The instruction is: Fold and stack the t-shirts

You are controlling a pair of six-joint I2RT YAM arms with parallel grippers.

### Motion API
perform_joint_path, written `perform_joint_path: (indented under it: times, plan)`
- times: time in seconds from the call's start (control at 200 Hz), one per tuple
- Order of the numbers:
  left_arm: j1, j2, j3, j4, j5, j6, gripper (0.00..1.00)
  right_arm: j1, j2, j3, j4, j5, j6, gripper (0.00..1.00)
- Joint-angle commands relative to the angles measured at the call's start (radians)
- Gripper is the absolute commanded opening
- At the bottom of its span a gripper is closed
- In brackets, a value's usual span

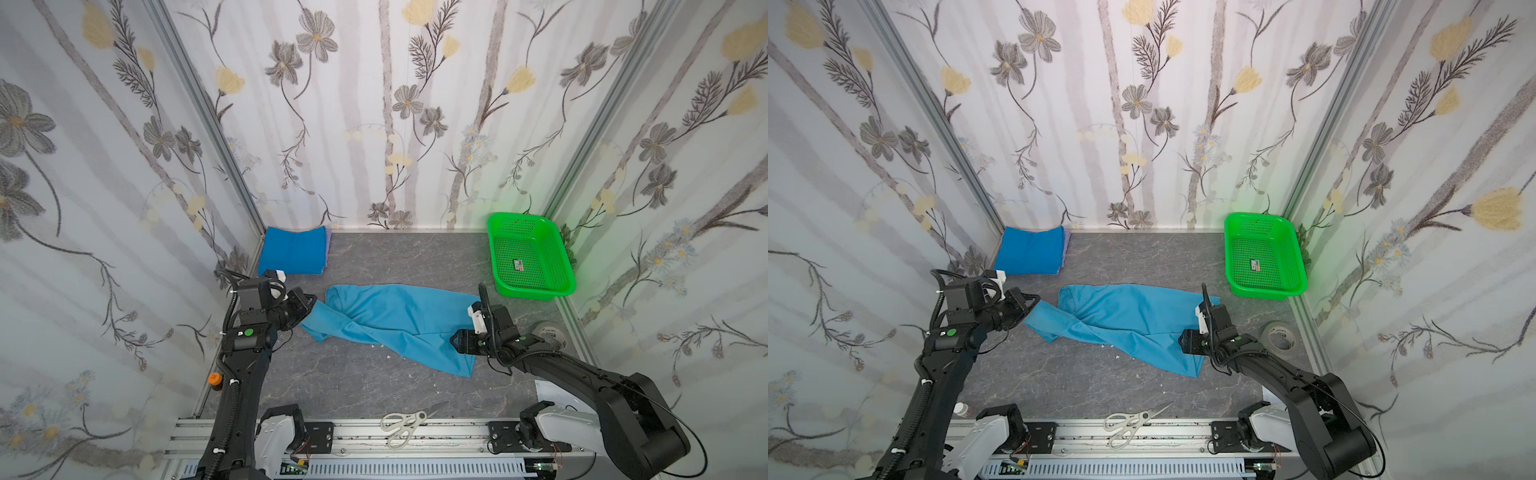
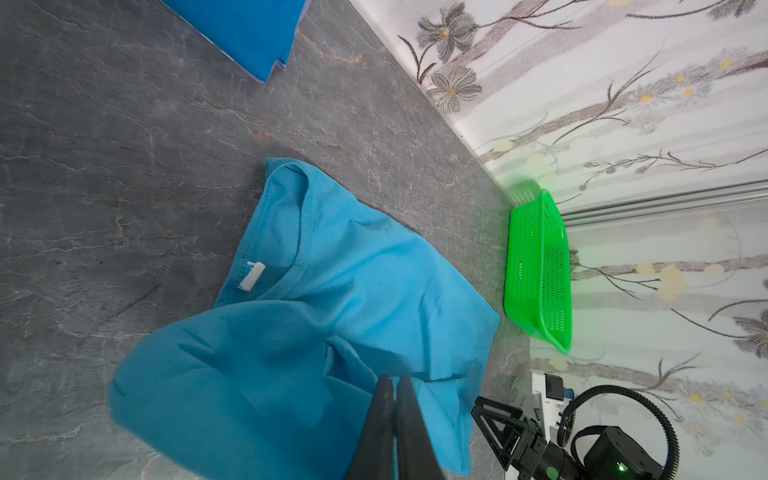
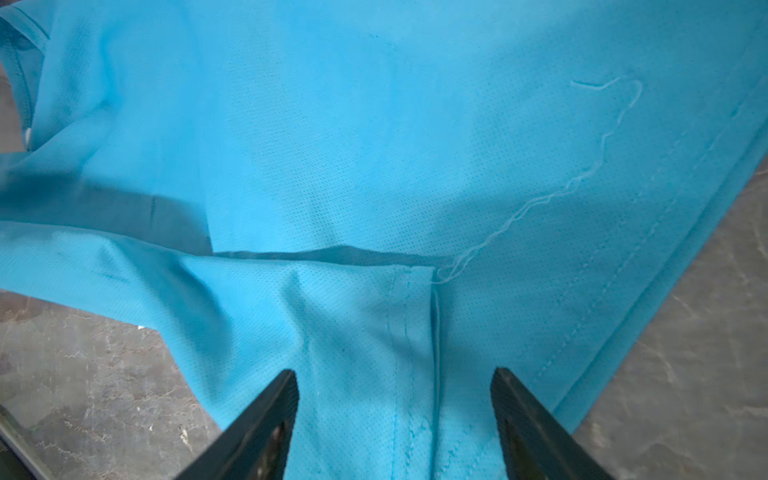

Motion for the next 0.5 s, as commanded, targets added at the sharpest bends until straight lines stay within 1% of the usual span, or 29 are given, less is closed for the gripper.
perform_joint_path:
  times: [0.0, 0.15, 0.295, 0.43, 0.495]
  plan:
    - [0.002, -0.002, 0.007, 0.022, 0.017, 0.022, 0.0, 0.002, 0.052, 0.041, 0.071, 0.033, 0.014, 0.71]
    - [0.001, -0.006, -0.002, 0.002, 0.008, 0.041, 0.0, 0.005, 0.114, 0.072, 0.099, -0.022, 0.003, 0.61]
    - [0.001, -0.008, -0.019, -0.002, -0.003, 0.048, 0.0, 0.006, 0.126, 0.081, 0.093, -0.036, 0.002, 0.5]
    - [0.002, 0.0, -0.023, 0.014, -0.004, 0.045, 0.0, 0.011, 0.138, 0.075, 0.1, -0.068, 0.005, 0.48]
    - [0.003, 0.009, -0.019, 0.015, 0.002, 0.046, 0.0, 0.011, 0.156, 0.076, 0.105, -0.076, 0.005, 0.45]
